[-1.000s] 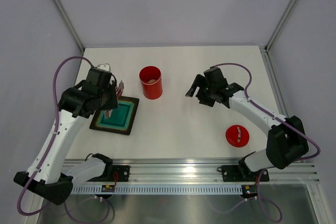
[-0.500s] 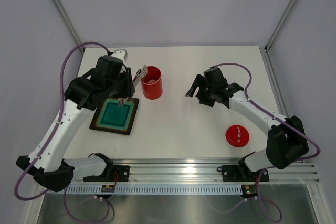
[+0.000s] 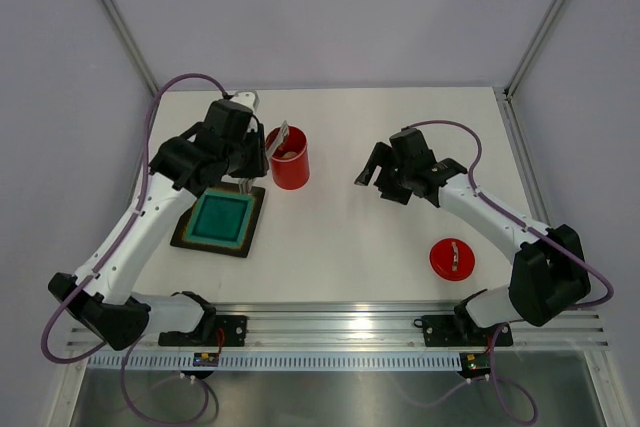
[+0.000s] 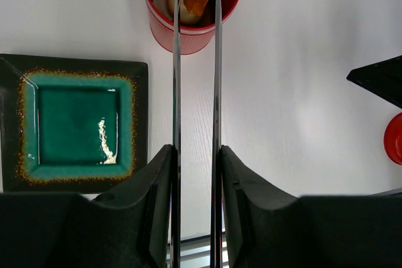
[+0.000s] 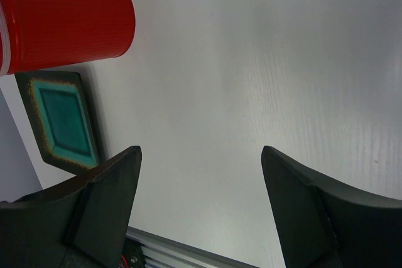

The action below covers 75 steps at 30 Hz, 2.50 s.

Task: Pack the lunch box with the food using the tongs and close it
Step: Place the fake food in the packing box, then pick up the box lid from the center of the board.

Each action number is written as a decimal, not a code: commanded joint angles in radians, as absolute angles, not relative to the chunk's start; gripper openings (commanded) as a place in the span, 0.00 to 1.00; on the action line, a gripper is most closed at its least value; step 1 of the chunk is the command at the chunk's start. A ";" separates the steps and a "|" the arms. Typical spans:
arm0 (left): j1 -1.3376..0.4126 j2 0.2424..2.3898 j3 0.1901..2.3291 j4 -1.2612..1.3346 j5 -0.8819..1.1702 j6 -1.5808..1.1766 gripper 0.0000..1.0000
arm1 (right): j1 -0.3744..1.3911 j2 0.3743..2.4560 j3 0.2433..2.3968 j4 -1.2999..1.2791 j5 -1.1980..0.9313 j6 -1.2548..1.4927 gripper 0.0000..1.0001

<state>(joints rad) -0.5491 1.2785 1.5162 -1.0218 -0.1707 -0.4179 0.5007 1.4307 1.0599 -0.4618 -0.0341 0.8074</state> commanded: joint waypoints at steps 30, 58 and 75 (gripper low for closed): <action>-0.554 1.226 1.568 -0.966 -0.228 -0.388 0.49 | 0.497 1.175 1.118 -0.831 0.263 0.744 0.85; -0.425 1.088 1.439 -0.928 -0.245 -0.414 0.51 | 0.483 0.893 0.864 -1.347 0.450 1.239 0.84; -0.416 1.118 1.408 -0.877 -0.143 -0.405 0.51 | 0.445 0.951 0.815 -1.198 0.431 1.209 0.86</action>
<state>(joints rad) -0.4187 1.1137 1.4025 -0.9512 -0.1856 -0.4171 0.4511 0.9237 0.8074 -1.2461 0.4065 1.2068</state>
